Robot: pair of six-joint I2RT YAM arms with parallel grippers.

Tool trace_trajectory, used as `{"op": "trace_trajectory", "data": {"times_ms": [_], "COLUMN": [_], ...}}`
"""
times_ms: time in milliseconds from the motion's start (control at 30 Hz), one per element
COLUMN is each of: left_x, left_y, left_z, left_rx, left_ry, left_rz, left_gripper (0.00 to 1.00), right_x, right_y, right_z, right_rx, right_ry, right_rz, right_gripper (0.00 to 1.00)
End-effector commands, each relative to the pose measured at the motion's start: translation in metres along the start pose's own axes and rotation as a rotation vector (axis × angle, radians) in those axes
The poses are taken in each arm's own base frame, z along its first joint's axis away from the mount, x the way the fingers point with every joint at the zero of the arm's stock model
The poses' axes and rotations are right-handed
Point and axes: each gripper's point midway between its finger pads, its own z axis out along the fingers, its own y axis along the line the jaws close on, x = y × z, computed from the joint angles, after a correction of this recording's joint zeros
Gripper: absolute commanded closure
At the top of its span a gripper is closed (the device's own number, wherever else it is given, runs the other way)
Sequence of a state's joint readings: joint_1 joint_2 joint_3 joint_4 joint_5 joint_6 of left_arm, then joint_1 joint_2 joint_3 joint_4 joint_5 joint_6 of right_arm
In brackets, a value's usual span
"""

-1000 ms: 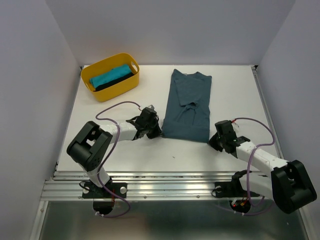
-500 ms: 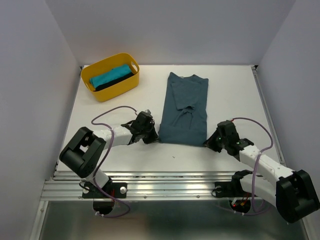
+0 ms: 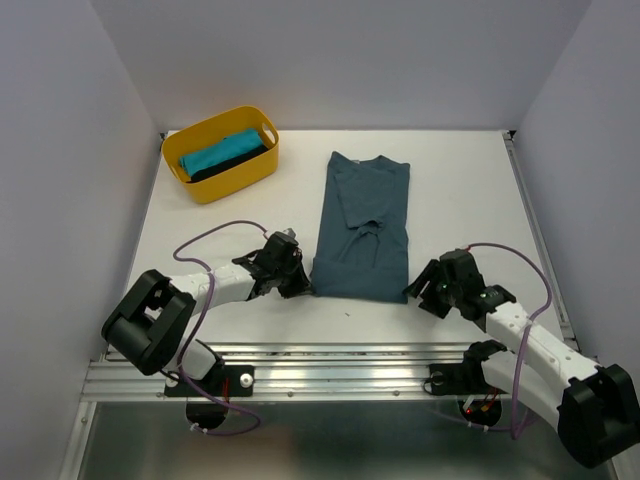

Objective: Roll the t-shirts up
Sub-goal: Roll the T-shirt to the center of the board.

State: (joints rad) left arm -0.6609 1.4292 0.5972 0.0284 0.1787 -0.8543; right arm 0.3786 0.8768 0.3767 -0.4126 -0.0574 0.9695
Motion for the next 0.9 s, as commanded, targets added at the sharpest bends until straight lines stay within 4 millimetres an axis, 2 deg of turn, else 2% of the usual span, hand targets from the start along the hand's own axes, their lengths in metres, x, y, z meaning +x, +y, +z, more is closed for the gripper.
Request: {"op": "trace_trajectory", "data": {"times_ms": [0,133,333,467,633,867], "left_x": [0.005,0.004,0.002,0.003,0.003,0.0], "left_y": [0.008,0.004,0.0,0.001,0.0,-0.004], "left_z": [-0.001,-0.001,-0.002,-0.001,0.0,0.0], "left_rx": [-0.032,-0.023,-0.013,-0.015,-0.014,-0.006], "left_ry": [0.008,0.008,0.001,0.006,0.009,0.007], "left_rz": [0.01,0.024,0.028,0.026,0.027,0.031], "left_gripper": [1.0,1.0,1.0,1.0,1.0,1.0], "right_x": [-0.018,-0.034,-0.031,-0.019,0.0,0.008], "right_y": [0.016,0.026,0.027,0.021,0.021,0.009], "right_z": [-0.01,-0.014,-0.006,-0.002,0.003,0.014], "right_rx": [-0.017,0.002,0.02,0.022,-0.029,0.006], "right_ry": [-0.061,-0.098,-0.063,-0.037,0.034,0.054], "right_rz": [-0.06,-0.109,-0.145,-0.141,-0.135,-0.137], "right_gripper": [0.31,0.24,0.26,0.34,0.5,0.54]}}
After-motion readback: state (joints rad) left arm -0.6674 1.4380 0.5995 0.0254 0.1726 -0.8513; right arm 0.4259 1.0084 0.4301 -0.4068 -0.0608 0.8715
